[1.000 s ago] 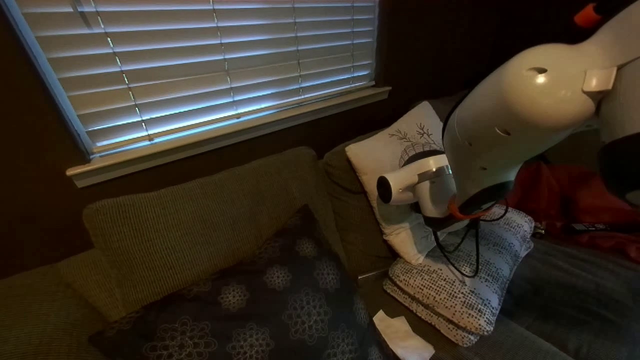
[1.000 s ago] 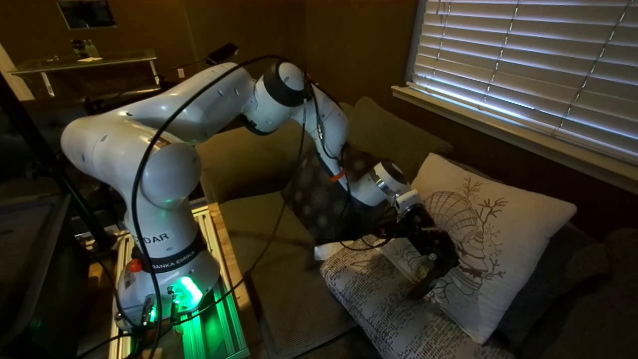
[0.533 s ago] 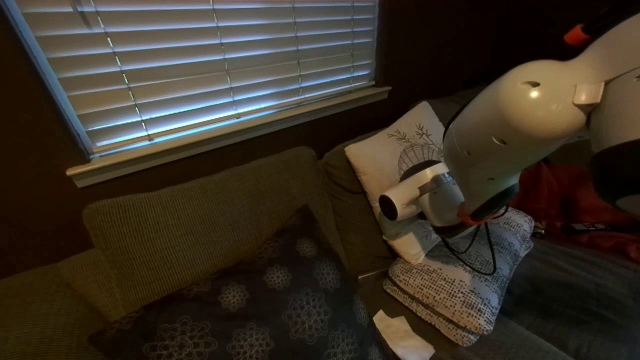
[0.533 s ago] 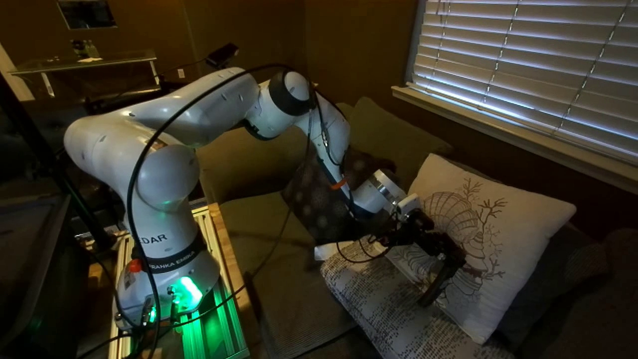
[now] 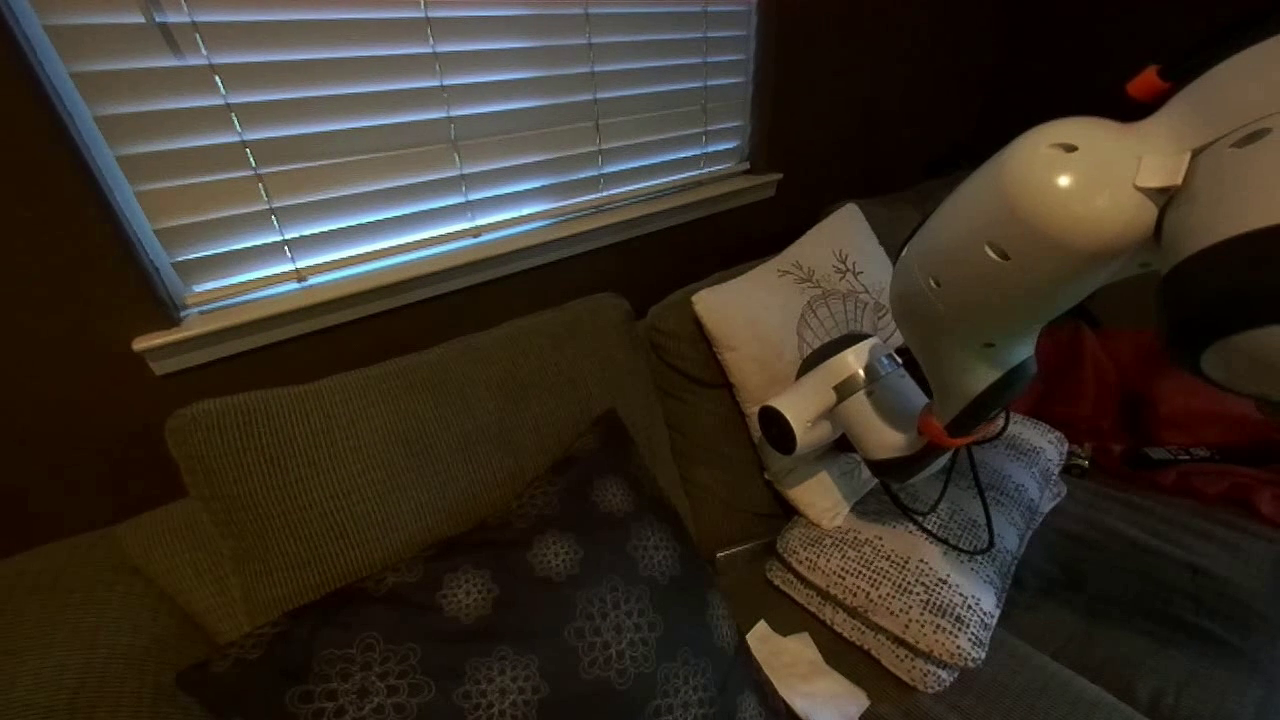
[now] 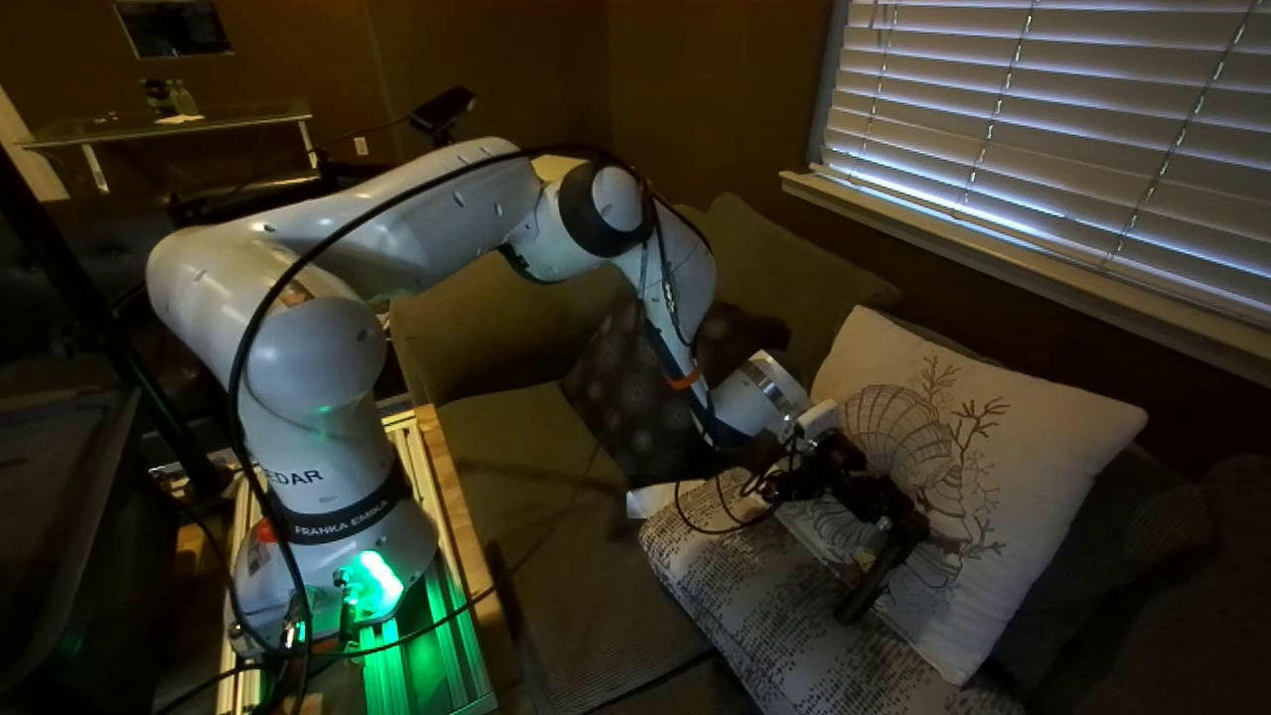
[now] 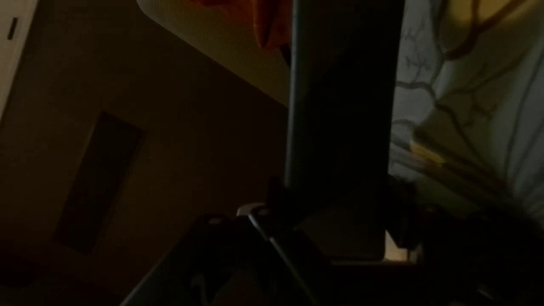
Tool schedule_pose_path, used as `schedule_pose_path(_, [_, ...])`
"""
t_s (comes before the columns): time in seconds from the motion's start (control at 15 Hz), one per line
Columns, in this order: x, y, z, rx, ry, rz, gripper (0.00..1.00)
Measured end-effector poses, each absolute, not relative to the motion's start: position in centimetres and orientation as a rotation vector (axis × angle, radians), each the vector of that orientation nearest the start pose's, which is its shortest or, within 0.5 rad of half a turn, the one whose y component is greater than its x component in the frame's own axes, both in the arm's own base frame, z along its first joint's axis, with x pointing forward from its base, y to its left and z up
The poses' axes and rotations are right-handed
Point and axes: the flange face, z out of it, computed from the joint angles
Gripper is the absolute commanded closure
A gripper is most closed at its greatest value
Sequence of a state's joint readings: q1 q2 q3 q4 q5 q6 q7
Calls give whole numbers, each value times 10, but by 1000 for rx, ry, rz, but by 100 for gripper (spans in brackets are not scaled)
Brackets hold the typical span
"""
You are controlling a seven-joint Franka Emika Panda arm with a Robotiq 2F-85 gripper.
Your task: Move the remote forward
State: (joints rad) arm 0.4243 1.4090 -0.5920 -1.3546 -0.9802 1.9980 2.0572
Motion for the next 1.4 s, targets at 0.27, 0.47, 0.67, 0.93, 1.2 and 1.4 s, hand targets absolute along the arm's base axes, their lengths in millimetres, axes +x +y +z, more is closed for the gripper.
schedule_pose_path(0.27, [641,-101,-31,1456,-906,836,68])
schedule_pose_path(0.47, [642,-94,-30,1472,-927,824,68])
schedule_pose_path(0.67, [643,-85,-28,1511,-943,810,68])
schedule_pose_path(0.93, [642,-74,-22,1558,-963,787,68])
schedule_pose_path(1.2, [637,-61,-15,1605,-1000,770,68])
schedule_pose_path(1.4, [633,-52,-9,1668,-1017,756,68])
